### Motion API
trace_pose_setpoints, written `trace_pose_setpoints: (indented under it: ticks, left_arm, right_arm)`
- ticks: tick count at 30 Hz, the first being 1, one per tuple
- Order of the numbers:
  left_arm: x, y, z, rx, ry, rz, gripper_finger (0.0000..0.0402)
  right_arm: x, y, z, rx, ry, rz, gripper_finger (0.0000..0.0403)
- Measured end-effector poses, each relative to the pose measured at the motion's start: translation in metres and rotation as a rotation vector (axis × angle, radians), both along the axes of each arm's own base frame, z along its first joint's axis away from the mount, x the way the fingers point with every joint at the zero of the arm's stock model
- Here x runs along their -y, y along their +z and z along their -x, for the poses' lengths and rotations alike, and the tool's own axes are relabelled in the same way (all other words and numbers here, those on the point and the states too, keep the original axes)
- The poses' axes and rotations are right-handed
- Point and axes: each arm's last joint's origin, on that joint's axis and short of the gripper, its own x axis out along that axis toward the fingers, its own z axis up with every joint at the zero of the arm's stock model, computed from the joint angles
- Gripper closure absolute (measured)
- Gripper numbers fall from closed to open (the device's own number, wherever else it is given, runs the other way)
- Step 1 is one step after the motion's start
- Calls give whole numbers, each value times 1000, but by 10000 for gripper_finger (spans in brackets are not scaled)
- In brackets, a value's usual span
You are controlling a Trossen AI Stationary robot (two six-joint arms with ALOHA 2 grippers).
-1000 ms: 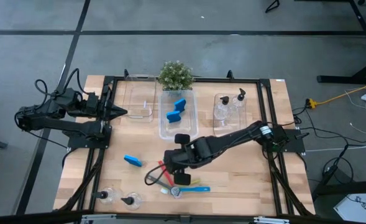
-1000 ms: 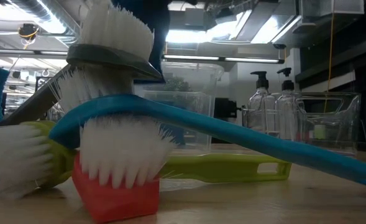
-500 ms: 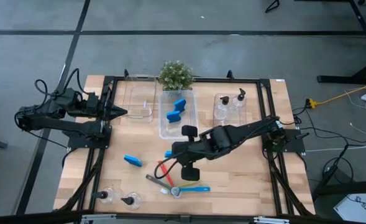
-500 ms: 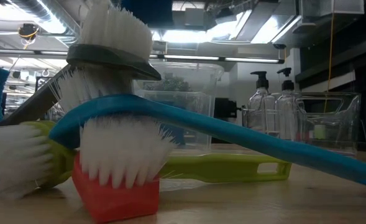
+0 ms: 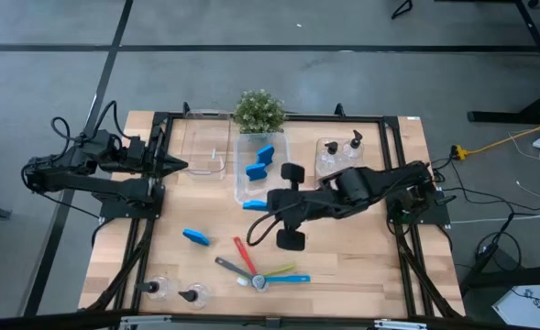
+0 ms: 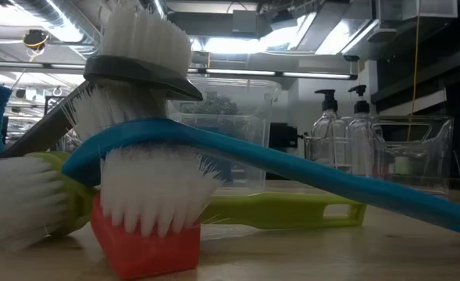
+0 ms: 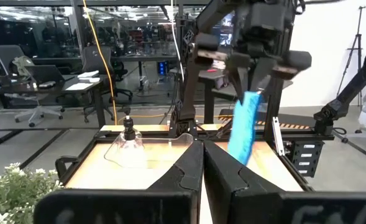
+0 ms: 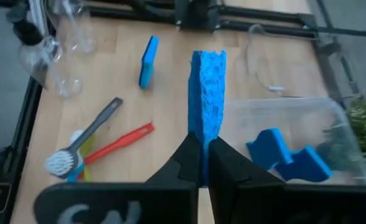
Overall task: Pick & Place Kitchen Sink Supplies
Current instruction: Put the blue sponge into the middle transparent bin
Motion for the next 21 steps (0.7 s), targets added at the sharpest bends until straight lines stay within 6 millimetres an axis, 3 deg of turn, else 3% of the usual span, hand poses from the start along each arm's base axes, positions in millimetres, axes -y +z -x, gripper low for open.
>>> trace_pose_setpoints:
  ticks: [9,17,21]
  left_arm:
    - [0,0,0,0,0,0,396]
    - [0,0,0,0,0,0,395]
    - [0,0,0,0,0,0,395]
  right_arm:
    - [31,16,9,31,-55,37,390]
    - [68,12,10,-74,-55,42,389]
    - [84,11,8,-107,27,39,389]
